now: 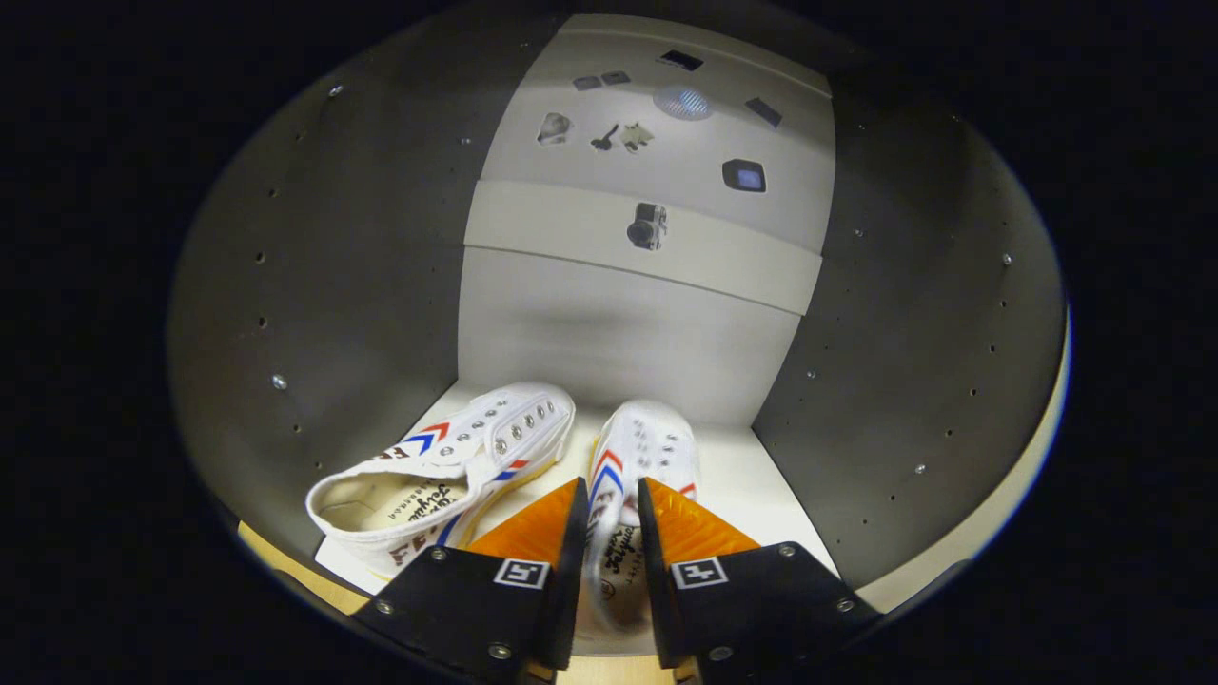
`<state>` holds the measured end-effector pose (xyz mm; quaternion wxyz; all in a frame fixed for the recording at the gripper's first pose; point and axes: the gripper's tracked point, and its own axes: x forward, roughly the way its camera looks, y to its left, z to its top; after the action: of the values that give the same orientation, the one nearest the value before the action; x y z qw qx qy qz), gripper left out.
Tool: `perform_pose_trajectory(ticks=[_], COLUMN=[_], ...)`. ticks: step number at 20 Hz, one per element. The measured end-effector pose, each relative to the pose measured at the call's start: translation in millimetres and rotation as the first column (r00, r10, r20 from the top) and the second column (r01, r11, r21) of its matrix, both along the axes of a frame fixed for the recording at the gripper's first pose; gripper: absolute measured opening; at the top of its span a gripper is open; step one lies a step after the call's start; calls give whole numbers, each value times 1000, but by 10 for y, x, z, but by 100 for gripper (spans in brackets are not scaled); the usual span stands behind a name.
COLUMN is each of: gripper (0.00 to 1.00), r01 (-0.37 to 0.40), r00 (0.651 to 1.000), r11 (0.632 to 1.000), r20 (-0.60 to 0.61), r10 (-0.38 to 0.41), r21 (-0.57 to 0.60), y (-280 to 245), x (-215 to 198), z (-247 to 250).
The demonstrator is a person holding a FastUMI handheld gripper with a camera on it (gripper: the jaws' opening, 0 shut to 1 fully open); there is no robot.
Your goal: Open the shoe cabinet door, grab the shoes and put them into the shoe cabinet, then close the shoe cabinet door.
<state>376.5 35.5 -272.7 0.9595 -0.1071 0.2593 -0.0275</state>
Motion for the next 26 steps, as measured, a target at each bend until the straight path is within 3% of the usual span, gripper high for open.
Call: perform_pose_trajectory(ticks=[3,13,17,26], gripper=[48,79,83,85], r01=[-12,-54,-55,-43], r00=[997,983,981,968], r11=[999,996,989,987], r20=[70,178,191,250], r10=[15,41,28,4], r21=[-38,71,137,152], y=[41,120,-2,-523], x=[-147,-1181,-1720,-2817], z=[327,1214,1446,1902])
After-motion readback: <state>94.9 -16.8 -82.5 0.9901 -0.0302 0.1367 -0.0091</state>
